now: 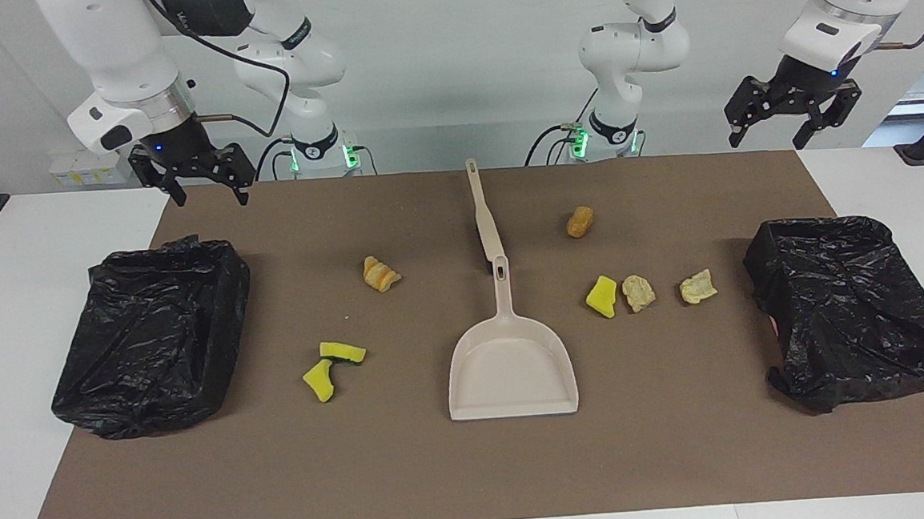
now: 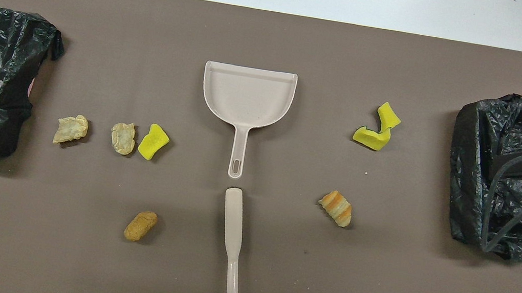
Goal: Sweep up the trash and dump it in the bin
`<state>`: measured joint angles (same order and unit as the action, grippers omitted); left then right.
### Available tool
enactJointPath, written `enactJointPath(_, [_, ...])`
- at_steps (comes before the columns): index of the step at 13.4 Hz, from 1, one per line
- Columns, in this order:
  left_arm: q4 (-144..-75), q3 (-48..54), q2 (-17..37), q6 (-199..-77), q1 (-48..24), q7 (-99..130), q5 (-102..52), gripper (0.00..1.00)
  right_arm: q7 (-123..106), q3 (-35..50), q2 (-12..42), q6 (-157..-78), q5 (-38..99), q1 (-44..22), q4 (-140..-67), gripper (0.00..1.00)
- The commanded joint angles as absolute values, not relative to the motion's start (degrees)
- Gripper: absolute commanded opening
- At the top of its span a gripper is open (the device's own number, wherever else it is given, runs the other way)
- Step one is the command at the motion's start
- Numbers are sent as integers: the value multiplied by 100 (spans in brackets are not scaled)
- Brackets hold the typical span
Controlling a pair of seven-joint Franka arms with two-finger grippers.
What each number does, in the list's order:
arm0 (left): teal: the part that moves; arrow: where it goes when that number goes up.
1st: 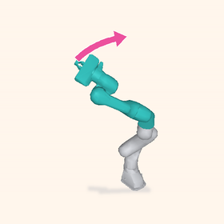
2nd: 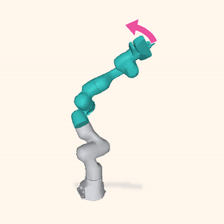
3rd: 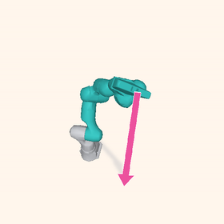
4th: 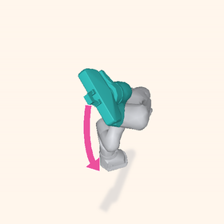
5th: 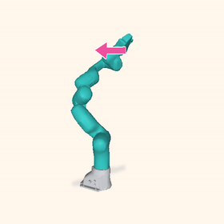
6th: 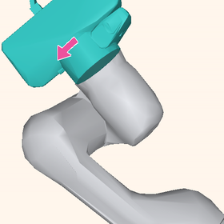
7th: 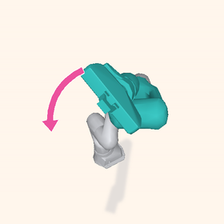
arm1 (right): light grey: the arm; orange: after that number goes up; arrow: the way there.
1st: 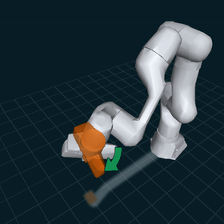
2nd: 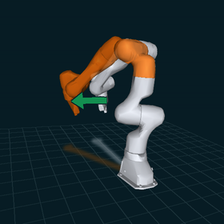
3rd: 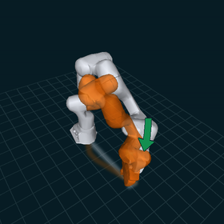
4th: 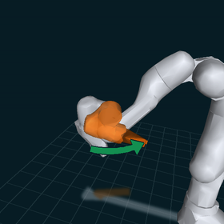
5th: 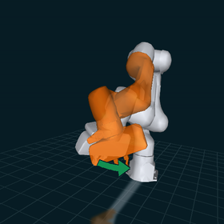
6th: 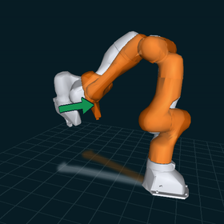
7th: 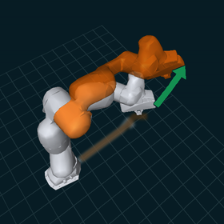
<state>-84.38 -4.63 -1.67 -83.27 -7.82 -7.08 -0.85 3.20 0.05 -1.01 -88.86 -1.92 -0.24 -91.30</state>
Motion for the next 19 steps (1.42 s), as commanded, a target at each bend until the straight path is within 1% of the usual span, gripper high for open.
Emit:
enactJointPath(1, [-8481,-422,-246,-8306,-729,-729,-18,100,193,35,-211,-8938,-79,53,-9246,100])
enactJointPath(19, [-8481,-422,-246,-8332,-738,-659,-26,100,202,35,-220,-8938,-79,53,-9246,100])
